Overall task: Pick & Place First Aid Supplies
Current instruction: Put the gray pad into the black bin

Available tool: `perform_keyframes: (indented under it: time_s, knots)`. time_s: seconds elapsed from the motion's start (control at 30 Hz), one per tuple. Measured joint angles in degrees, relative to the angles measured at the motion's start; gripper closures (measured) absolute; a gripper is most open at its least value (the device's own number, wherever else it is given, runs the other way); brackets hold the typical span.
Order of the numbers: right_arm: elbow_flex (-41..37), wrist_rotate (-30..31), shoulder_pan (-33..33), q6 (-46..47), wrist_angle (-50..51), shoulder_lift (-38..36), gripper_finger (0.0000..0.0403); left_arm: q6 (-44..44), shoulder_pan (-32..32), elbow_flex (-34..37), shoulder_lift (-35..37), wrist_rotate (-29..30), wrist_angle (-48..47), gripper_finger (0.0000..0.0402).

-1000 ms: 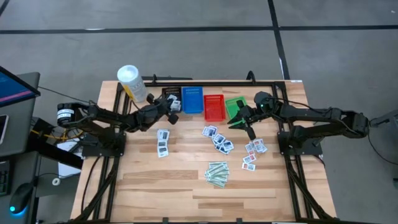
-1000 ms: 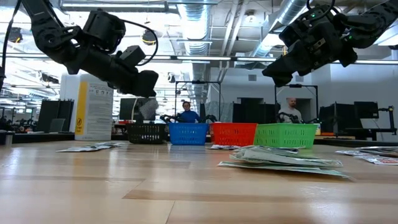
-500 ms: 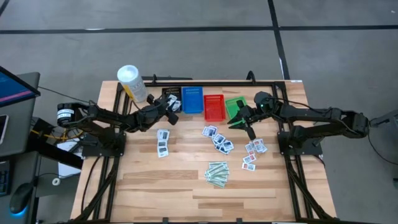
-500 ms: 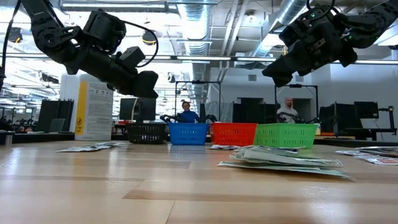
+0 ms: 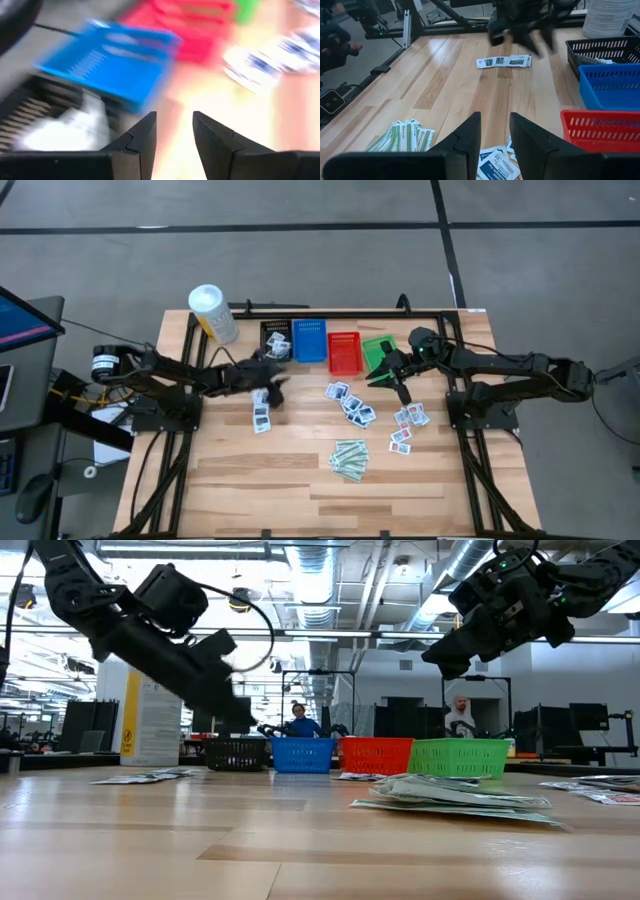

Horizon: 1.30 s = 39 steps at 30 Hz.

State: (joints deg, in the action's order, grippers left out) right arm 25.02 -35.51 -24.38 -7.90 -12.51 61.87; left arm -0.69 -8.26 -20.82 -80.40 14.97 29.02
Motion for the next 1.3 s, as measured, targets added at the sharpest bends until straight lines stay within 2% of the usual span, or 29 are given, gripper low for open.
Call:
perform_keyframes:
  time_s: [0.13, 0.43, 0.67, 0.87, 1.0, 1.13, 1.3]
  knots:
    - [0.0, 0.0, 0.0, 0.0, 0.0, 0.0, 0.0305, -3.6, 4.9, 0.0, 0.0, -4.7, -6.8, 0.0277]
    - [0.0, 0.0, 0.0, -0.2, 0.0, 0.0, 0.0305, -7.8, 12.5, 0.0, 1.5, -4.8, -17.7, 0.0287]
    - [0.0, 0.0, 0.0, -0.2, 0.0, 0.0, 0.0305, -14.1, 12.7, 0.0, 5.8, -4.8, -28.6, 0.0291]
    - [0.0, 0.0, 0.0, -0.2, 0.0, 0.0, 0.0305, -14.9, 12.7, 0.0, 12.7, -4.6, -31.0, 0.0291]
    - [0.0, 0.0, 0.0, -0.2, 0.0, 0.0, 0.0305, -14.8, 12.7, 0.0, 16.6, -0.8, -33.7, 0.0291]
    - [0.0, 0.0, 0.0, -0.2, 0.0, 0.0, 0.0305, -15.1, 12.7, 0.1, 17.5, 3.0, -37.5, 0.0291]
    - [0.0, 0.0, 0.0, -0.2, 0.0, 0.0, 0.0305, -15.5, 12.7, 2.5, 16.2, 3.2, -36.7, 0.0291]
